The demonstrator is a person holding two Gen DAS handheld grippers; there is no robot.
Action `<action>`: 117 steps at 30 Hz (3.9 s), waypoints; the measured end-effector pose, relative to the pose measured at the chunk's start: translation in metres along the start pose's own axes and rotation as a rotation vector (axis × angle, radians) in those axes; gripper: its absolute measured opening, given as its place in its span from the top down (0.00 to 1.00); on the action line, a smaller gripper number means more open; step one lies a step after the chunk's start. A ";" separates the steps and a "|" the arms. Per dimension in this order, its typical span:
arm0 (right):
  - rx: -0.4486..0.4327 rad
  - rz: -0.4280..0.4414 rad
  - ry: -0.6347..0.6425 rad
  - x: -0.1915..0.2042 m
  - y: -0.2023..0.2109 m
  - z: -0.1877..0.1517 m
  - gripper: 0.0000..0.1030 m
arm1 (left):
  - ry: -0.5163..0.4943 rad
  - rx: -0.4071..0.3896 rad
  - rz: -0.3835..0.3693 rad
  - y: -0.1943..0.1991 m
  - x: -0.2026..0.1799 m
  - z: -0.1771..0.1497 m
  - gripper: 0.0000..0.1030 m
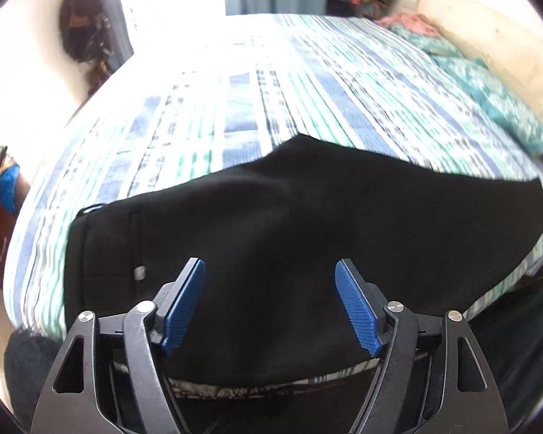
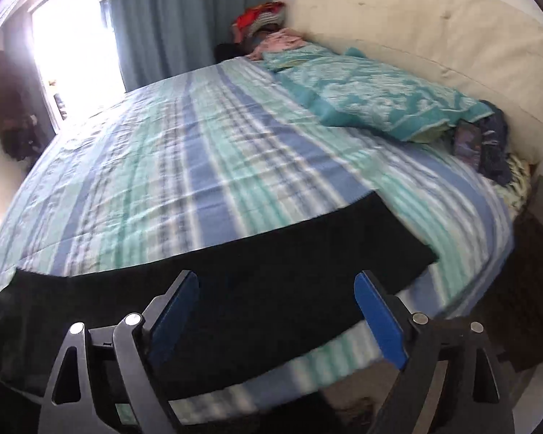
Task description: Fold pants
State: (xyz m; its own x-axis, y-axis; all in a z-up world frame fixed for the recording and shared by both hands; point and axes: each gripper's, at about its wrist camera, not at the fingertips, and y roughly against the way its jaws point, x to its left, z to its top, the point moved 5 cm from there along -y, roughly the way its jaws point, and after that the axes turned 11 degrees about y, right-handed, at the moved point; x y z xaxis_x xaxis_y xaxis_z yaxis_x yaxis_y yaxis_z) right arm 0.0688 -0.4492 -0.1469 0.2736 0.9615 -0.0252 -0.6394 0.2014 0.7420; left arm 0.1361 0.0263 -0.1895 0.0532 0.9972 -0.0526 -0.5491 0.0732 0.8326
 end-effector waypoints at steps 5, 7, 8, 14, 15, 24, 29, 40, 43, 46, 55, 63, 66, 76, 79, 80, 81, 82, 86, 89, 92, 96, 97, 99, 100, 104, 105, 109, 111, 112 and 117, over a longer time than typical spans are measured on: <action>0.034 0.252 0.090 0.160 -0.016 -0.026 0.15 | -0.085 0.075 0.040 -0.034 -0.008 -0.041 0.49; 0.043 0.310 0.124 0.207 -0.018 -0.046 0.15 | -0.069 0.063 0.060 -0.033 -0.002 -0.050 0.31; 0.043 0.314 0.148 0.224 -0.019 -0.057 0.15 | -0.051 0.069 0.061 -0.033 0.001 -0.051 0.25; 0.122 0.244 0.382 0.269 -0.044 -0.110 0.09 | -0.030 0.070 0.055 -0.043 -0.004 -0.054 0.16; 0.119 0.243 0.382 0.267 -0.044 -0.111 0.09 | -0.031 0.069 0.058 -0.043 -0.005 -0.054 0.16; 0.111 0.273 0.349 0.267 -0.048 -0.113 0.00 | -0.013 0.063 0.048 -0.043 -0.001 -0.052 0.07; 0.112 0.270 0.346 0.267 -0.046 -0.115 0.00 | -0.010 0.068 0.042 -0.042 0.001 -0.051 0.05; 0.124 0.262 0.338 0.267 -0.051 -0.109 0.00 | 0.105 -0.034 0.042 -0.019 0.007 -0.008 0.06; 0.124 0.256 0.338 0.268 -0.052 -0.109 0.00 | 0.136 -0.033 0.060 -0.037 0.013 0.002 0.06; 0.121 0.254 0.336 0.269 -0.053 -0.108 0.00 | 0.167 0.014 0.110 -0.063 0.021 -0.003 0.06; 0.125 0.251 0.334 0.267 -0.049 -0.105 0.00 | 0.113 0.000 0.133 -0.076 0.024 -0.015 0.02; 0.151 0.256 0.192 0.179 -0.062 -0.053 0.00 | 0.101 -0.007 0.127 -0.076 0.024 -0.015 0.02; 0.290 0.258 0.134 0.115 -0.100 -0.042 0.01 | 0.099 -0.013 0.127 -0.076 0.024 -0.015 0.02; 0.303 -0.042 -0.032 -0.121 -0.142 -0.013 0.01 | 0.096 -0.013 0.137 -0.077 0.022 -0.015 0.01; 0.258 -0.102 -0.045 -0.166 -0.134 -0.005 0.05 | 0.096 -0.012 0.141 -0.078 0.022 -0.014 0.01; 0.260 -0.154 -0.047 -0.180 -0.131 -0.003 0.05 | 0.097 -0.013 0.142 -0.078 0.022 -0.015 0.01; 0.254 -0.185 -0.064 -0.193 -0.127 -0.002 0.05 | 0.098 -0.014 0.143 -0.078 0.022 -0.015 0.01; 0.233 -0.182 -0.100 -0.205 -0.122 -0.003 0.05 | 0.099 -0.015 0.144 -0.078 0.022 -0.015 0.01; 0.062 -0.105 -0.252 -0.214 -0.082 -0.001 0.05 | 0.105 -0.019 0.143 -0.079 0.021 -0.014 0.01; -0.022 -0.012 -0.265 -0.191 -0.061 -0.002 0.05 | 0.106 -0.014 0.136 -0.078 0.022 -0.014 0.01; -0.044 0.056 -0.269 -0.168 -0.055 -0.009 0.05 | 0.110 0.007 0.120 -0.076 0.023 -0.011 0.01; -0.024 0.082 -0.268 -0.169 -0.052 -0.025 0.05 | 0.117 0.035 0.111 -0.069 0.023 -0.007 0.02; -0.012 0.081 -0.272 -0.173 -0.052 -0.029 0.05 | 0.125 0.035 0.102 -0.065 0.023 -0.006 0.02; -0.002 0.077 -0.282 -0.183 -0.048 -0.037 0.05 | 0.138 0.029 0.086 -0.057 0.022 -0.005 0.02; -0.001 0.073 -0.284 -0.188 -0.046 -0.040 0.05 | 0.140 0.025 0.077 -0.053 0.021 -0.003 0.02; 0.008 0.119 -0.331 -0.208 -0.043 -0.050 0.05 | 0.135 0.004 0.056 -0.037 0.014 0.003 0.02; 0.011 0.129 -0.350 -0.213 -0.043 -0.053 0.05 | 0.135 -0.002 0.050 -0.033 0.013 0.006 0.02; -0.008 0.172 -0.399 -0.230 -0.043 -0.058 0.05 | 0.143 -0.013 0.026 -0.021 0.005 0.016 0.02; -0.026 0.210 -0.404 -0.238 -0.046 -0.050 0.05 | 0.151 -0.012 0.016 -0.019 0.002 0.019 0.02; -0.029 0.226 -0.406 -0.244 -0.049 -0.044 0.05 | 0.155 -0.009 0.013 -0.019 0.001 0.021 0.02; 0.005 0.351 -0.530 -0.267 -0.083 -0.024 0.06 | 0.167 0.006 0.030 -0.025 -0.009 0.018 0.02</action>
State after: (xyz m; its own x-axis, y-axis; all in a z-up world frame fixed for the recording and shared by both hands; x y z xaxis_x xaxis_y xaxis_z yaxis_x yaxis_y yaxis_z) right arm 0.0318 -0.7178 -0.2184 0.3677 0.7465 0.5546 -0.7526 -0.1114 0.6490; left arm 0.1649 0.0154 -0.2001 -0.1024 0.9877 -0.1183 -0.5434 0.0440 0.8383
